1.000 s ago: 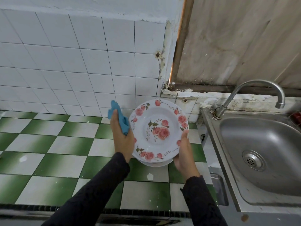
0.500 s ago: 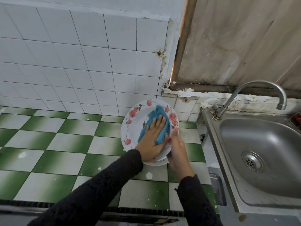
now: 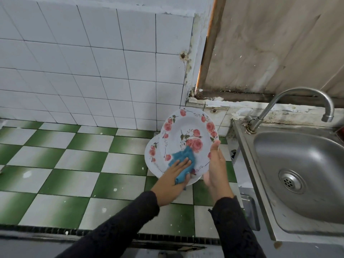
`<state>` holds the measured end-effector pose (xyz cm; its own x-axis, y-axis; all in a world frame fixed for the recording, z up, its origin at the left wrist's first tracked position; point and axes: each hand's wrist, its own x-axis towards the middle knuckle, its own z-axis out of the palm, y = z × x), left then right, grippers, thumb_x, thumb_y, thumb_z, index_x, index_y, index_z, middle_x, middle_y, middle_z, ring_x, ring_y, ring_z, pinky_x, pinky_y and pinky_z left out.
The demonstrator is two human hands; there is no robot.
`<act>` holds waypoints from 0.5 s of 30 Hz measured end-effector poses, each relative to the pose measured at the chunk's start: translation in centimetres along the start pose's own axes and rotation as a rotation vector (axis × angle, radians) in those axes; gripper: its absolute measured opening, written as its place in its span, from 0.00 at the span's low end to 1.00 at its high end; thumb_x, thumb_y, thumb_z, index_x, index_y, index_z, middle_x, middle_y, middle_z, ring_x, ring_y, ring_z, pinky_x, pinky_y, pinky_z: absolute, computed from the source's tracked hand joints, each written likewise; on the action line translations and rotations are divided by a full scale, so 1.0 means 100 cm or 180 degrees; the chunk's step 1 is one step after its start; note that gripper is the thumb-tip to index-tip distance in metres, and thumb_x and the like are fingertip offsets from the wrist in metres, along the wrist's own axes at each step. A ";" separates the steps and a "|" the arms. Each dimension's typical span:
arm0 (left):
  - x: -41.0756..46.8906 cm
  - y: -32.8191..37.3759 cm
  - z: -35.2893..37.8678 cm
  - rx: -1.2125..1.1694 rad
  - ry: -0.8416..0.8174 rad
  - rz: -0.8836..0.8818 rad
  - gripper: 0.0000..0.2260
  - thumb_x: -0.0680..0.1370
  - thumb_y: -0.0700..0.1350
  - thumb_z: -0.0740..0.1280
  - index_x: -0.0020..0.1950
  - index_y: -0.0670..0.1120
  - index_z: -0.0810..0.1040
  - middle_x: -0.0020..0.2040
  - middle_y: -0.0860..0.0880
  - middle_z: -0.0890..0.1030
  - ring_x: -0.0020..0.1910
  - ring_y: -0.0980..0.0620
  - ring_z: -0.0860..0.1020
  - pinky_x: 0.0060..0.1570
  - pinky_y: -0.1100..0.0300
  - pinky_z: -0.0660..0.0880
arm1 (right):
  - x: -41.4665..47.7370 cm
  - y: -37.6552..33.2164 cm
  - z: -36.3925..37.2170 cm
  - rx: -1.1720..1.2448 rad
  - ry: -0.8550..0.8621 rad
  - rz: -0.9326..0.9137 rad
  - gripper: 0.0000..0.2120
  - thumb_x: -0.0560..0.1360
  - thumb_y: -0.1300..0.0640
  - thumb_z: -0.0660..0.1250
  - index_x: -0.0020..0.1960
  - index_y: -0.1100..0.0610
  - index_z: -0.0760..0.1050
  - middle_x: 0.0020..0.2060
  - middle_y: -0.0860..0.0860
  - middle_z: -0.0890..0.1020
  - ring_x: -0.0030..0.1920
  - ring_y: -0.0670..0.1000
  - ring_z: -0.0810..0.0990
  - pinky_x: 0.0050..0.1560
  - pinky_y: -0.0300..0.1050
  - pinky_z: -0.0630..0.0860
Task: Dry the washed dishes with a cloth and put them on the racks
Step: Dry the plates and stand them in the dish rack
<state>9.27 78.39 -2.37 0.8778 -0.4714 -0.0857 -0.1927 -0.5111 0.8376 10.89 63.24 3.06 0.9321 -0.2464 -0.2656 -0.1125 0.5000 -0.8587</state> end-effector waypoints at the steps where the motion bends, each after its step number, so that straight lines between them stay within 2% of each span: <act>1: -0.002 0.009 0.005 -0.0274 0.0022 0.0013 0.25 0.82 0.59 0.55 0.79 0.55 0.58 0.79 0.59 0.57 0.78 0.59 0.51 0.78 0.54 0.51 | -0.001 0.002 0.002 0.0094 -0.0004 0.0093 0.26 0.77 0.38 0.58 0.67 0.53 0.74 0.61 0.54 0.83 0.59 0.55 0.83 0.59 0.53 0.81; 3: -0.002 0.029 0.006 -0.1111 0.0024 0.0034 0.22 0.82 0.57 0.57 0.76 0.54 0.64 0.76 0.53 0.66 0.75 0.57 0.62 0.74 0.57 0.62 | -0.004 0.006 0.009 0.0321 -0.0040 0.0311 0.29 0.77 0.38 0.58 0.70 0.55 0.72 0.62 0.57 0.82 0.60 0.57 0.82 0.56 0.52 0.83; 5: 0.004 0.047 0.000 -0.1954 0.0110 -0.0020 0.18 0.81 0.55 0.59 0.70 0.57 0.70 0.69 0.53 0.74 0.68 0.58 0.72 0.67 0.61 0.70 | -0.007 0.012 0.014 0.0353 -0.0167 0.0389 0.32 0.76 0.36 0.58 0.71 0.56 0.72 0.63 0.59 0.81 0.62 0.58 0.82 0.58 0.53 0.81; 6: 0.010 0.052 -0.003 -0.2155 0.0240 -0.0035 0.19 0.80 0.56 0.60 0.70 0.57 0.70 0.69 0.53 0.74 0.68 0.58 0.72 0.68 0.60 0.70 | -0.009 0.016 0.017 0.0347 -0.0229 0.0400 0.32 0.76 0.35 0.59 0.72 0.56 0.72 0.63 0.58 0.82 0.62 0.57 0.82 0.61 0.54 0.80; 8: 0.023 0.056 -0.007 -0.2105 0.0431 -0.0012 0.26 0.79 0.62 0.61 0.76 0.57 0.64 0.76 0.53 0.67 0.75 0.54 0.65 0.74 0.51 0.64 | -0.012 0.022 0.022 0.0413 -0.0320 0.0517 0.31 0.78 0.35 0.59 0.72 0.55 0.73 0.64 0.57 0.81 0.64 0.56 0.81 0.65 0.55 0.76; 10: 0.037 0.052 -0.015 -0.1208 0.0502 0.0135 0.32 0.79 0.66 0.56 0.80 0.58 0.52 0.81 0.53 0.54 0.79 0.52 0.52 0.78 0.47 0.51 | -0.011 0.024 0.022 0.0490 -0.0393 0.0591 0.30 0.80 0.37 0.58 0.73 0.56 0.72 0.66 0.58 0.80 0.67 0.58 0.78 0.71 0.58 0.71; 12: 0.049 0.037 -0.029 0.0353 0.0558 0.0283 0.30 0.81 0.62 0.49 0.79 0.56 0.41 0.80 0.54 0.40 0.79 0.53 0.40 0.78 0.52 0.39 | -0.010 0.022 0.019 0.0592 -0.0474 0.0614 0.31 0.79 0.37 0.58 0.74 0.56 0.70 0.67 0.60 0.78 0.69 0.60 0.77 0.73 0.60 0.69; 13: 0.053 0.028 -0.038 0.0895 0.0585 0.0276 0.28 0.83 0.60 0.48 0.77 0.55 0.37 0.78 0.54 0.37 0.78 0.53 0.37 0.77 0.54 0.36 | -0.010 0.021 0.016 0.0595 -0.0469 0.0624 0.32 0.78 0.37 0.58 0.74 0.57 0.71 0.67 0.60 0.79 0.68 0.60 0.77 0.73 0.61 0.69; 15: 0.052 0.011 -0.052 0.1420 0.0503 0.0073 0.27 0.85 0.56 0.49 0.76 0.55 0.36 0.78 0.54 0.36 0.78 0.53 0.36 0.75 0.56 0.34 | -0.011 0.018 0.010 0.0519 -0.0515 0.0575 0.30 0.78 0.39 0.58 0.73 0.56 0.72 0.66 0.60 0.79 0.67 0.59 0.78 0.70 0.61 0.72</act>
<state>15.92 79.08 0.95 0.9204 -0.3887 0.0421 -0.3520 -0.7771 0.5217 10.03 65.25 2.25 0.9463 -0.0120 -0.3232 -0.2371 0.6537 -0.7186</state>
